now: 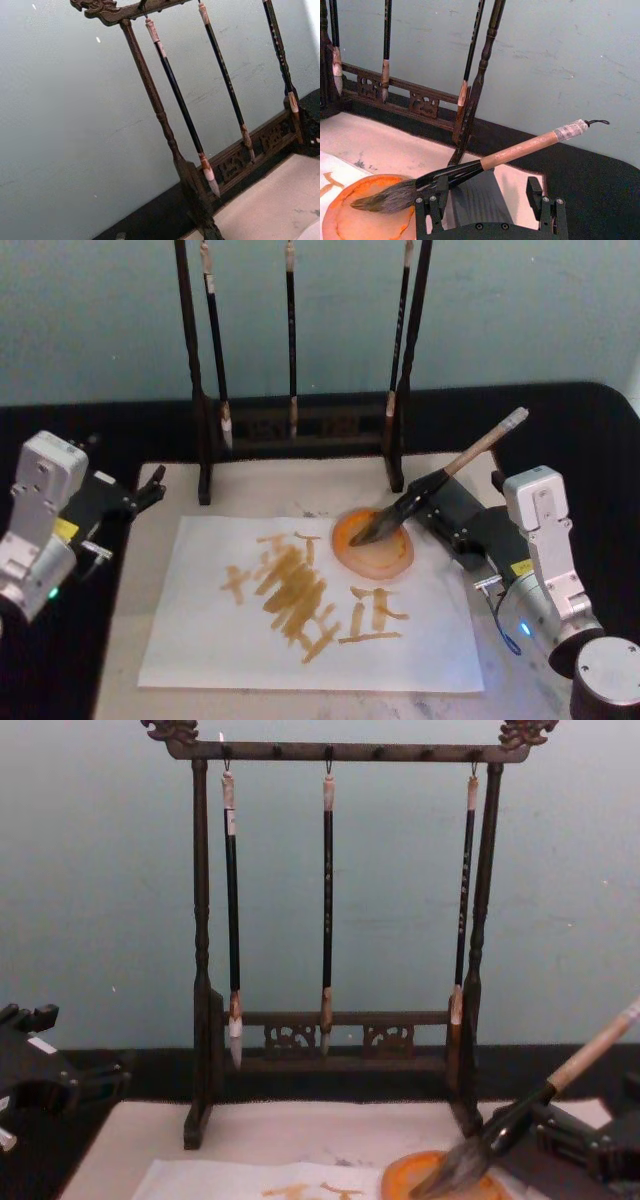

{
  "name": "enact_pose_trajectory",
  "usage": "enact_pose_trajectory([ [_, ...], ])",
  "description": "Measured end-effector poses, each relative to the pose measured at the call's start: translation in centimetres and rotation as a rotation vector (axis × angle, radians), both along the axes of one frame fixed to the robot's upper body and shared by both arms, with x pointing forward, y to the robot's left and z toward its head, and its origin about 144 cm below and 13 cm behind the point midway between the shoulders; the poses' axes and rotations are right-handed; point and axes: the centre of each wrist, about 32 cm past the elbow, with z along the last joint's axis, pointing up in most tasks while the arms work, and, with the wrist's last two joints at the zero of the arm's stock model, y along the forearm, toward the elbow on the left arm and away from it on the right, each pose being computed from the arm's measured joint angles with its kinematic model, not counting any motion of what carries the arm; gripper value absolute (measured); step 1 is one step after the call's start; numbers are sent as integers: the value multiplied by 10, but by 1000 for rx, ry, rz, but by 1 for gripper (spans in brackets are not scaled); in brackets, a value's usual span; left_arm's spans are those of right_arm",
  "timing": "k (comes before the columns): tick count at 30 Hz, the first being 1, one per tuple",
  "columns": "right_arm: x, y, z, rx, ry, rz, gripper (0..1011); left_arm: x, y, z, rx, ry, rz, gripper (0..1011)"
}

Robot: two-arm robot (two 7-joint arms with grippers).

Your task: Pick up the brush from the inkstone, write on the paper, then place the brush back to its original position.

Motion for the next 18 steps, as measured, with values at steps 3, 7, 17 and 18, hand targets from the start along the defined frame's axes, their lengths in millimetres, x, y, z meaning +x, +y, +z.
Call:
enact_pose_trajectory([
  [3, 0, 0, 0, 0, 0, 0, 1000, 0, 0, 0, 0, 0, 0, 1010],
  [7, 0, 0, 0, 0, -1, 1, 1000, 0, 0, 0, 0, 0, 0, 1010],
  [17, 0, 0, 0, 0, 0, 1, 1000, 0, 0, 0, 0, 0, 0, 1010],
  [18, 0, 0, 0, 0, 0, 1, 1000, 0, 0, 0, 0, 0, 0, 1010],
])
